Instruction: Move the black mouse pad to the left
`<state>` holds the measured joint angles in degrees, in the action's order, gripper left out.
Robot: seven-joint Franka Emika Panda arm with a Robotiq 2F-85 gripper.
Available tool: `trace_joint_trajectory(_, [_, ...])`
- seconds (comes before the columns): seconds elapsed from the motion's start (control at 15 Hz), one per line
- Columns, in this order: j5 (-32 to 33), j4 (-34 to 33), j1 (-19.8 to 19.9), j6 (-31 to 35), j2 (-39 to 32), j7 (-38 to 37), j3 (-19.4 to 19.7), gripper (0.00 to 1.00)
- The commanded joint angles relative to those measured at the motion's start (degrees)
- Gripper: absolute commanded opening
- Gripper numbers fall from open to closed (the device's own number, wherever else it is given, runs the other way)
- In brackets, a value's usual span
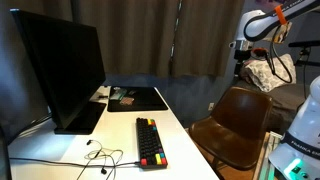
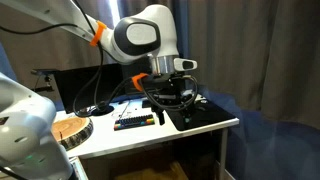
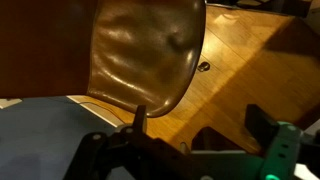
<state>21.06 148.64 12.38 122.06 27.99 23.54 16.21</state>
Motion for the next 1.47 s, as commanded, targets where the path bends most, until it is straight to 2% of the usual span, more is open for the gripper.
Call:
trace_joint_trajectory(0.0, [-0.14, -0.05, 0.19, -0.08, -0.01, 0.08, -0.21, 1.0])
trace_joint_trajectory(0.67, [-0.14, -0.05, 0.19, -0.08, -0.01, 0.08, -0.21, 1.0])
trace_joint_trajectory(0.87, [2.79, -2.84, -0.09, 0.6, -2.72, -4.45, -3.62, 1.0])
trace_joint_trajectory(1.2, [5.82, -6.52, -5.06, 2.05, -5.98, -4.94, -10.86, 1.0])
trace_joint_trajectory(1.4, [10.72, -7.5, -7.69, 3.47, -8.66, -6.11, -15.4, 1.0])
